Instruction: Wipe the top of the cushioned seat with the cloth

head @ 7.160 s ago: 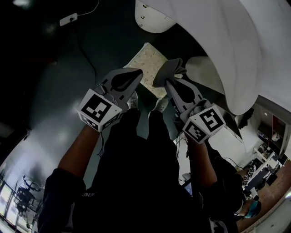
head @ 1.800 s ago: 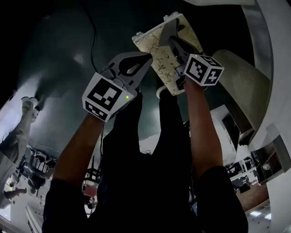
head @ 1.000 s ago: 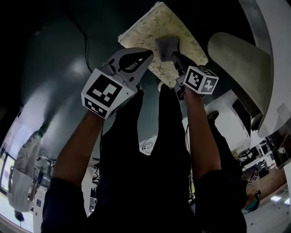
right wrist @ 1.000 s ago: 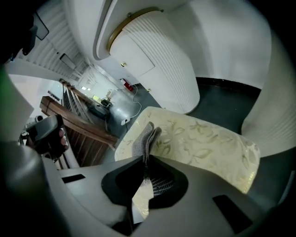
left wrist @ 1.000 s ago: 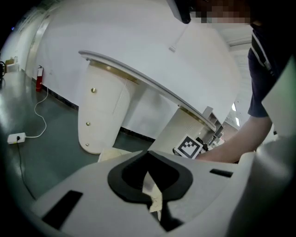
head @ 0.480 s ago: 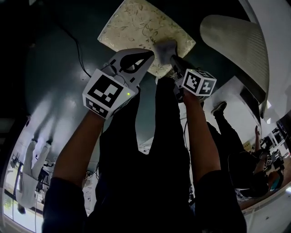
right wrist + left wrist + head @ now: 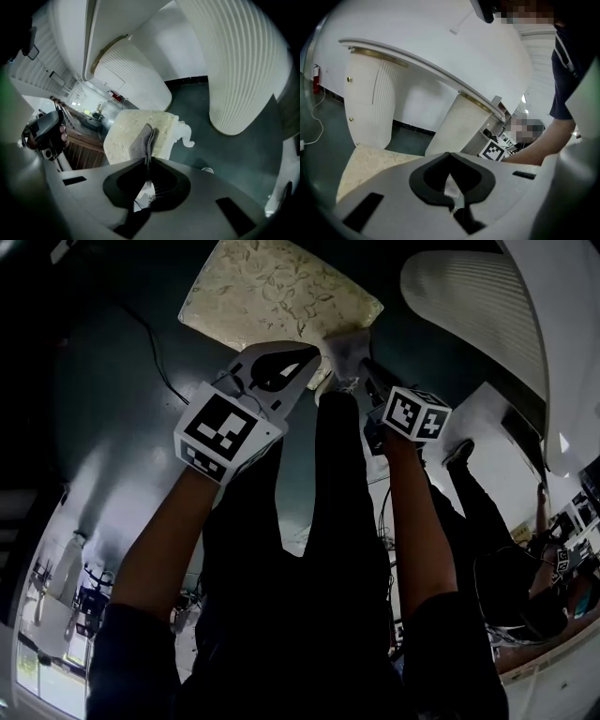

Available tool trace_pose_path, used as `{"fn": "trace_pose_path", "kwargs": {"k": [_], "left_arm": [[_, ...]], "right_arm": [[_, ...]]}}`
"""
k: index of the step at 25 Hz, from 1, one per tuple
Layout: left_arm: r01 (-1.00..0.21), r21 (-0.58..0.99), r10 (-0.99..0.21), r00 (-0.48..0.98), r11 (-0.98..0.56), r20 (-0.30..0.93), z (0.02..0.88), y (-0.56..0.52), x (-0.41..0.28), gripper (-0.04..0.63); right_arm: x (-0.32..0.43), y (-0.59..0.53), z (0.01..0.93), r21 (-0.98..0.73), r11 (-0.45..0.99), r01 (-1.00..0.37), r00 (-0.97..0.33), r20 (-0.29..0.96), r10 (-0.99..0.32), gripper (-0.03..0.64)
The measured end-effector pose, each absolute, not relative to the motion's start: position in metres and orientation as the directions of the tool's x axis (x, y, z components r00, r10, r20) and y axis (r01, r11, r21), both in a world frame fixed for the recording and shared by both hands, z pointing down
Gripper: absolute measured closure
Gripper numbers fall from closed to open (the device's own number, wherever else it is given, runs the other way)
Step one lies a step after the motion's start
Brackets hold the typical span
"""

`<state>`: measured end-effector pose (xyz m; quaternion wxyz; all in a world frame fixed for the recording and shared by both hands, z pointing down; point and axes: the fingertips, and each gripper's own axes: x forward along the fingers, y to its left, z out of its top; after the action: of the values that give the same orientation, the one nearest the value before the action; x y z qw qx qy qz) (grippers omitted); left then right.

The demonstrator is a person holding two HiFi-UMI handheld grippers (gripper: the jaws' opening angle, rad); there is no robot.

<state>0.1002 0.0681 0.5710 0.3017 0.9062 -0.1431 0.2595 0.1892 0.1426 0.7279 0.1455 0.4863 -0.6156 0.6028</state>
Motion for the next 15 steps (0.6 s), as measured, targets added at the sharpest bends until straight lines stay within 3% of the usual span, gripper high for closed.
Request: {"fn": "trace_pose_path", "kwargs": {"k": [8, 15], "left_arm": [[-0.397, 0.471, -0.099, 0.836, -0.788, 0.54, 0.56, 0.066, 0.11, 0.588], [-0.433, 0.459, -0.168, 0.843, -0.776, 0.512, 0.54, 0.041, 0.078, 0.588]], "right_arm": [[0.214, 0.152, 0.717, -0.586, -0.239, -0.774, -0.447, 0.774, -0.448, 0.583], [0.194, 0.114, 0.682, -0.587, -0.171, -0.791, -0.454, 0.751, -0.48, 0.583]]}}
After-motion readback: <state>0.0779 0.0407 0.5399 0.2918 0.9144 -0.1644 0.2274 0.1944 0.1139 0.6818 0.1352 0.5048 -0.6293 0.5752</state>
